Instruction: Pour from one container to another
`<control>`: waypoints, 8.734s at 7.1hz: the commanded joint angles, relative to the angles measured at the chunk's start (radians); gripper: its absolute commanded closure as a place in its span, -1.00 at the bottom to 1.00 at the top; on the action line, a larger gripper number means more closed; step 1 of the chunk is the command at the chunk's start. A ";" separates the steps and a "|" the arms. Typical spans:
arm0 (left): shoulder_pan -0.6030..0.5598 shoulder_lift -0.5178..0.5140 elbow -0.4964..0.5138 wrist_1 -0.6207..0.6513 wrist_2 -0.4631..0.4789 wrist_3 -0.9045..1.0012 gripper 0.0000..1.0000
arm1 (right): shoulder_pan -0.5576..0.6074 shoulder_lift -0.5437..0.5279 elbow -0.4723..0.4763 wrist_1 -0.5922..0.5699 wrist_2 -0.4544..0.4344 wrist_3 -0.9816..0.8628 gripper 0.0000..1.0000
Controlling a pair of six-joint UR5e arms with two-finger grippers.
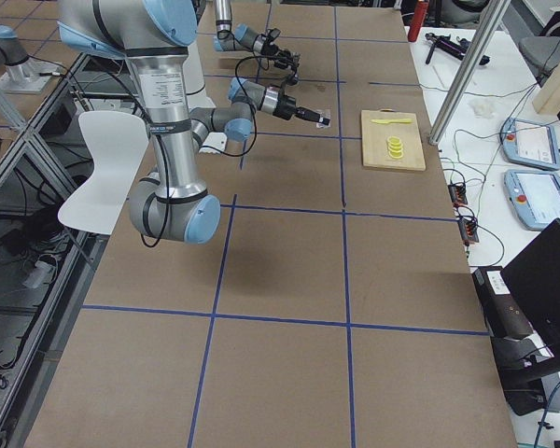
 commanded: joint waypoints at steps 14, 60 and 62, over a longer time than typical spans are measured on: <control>-0.214 0.080 -0.204 -0.226 -0.295 0.269 -1.00 | 0.000 0.002 0.002 0.000 0.000 0.000 1.00; -1.488 -0.028 -0.150 1.591 -1.756 0.999 -1.00 | -0.178 -0.384 -0.399 0.658 -0.084 0.765 -1.00; -1.488 -0.028 -0.153 1.593 -1.756 0.999 -1.00 | -0.178 -0.382 -0.399 0.660 -0.084 0.765 -1.00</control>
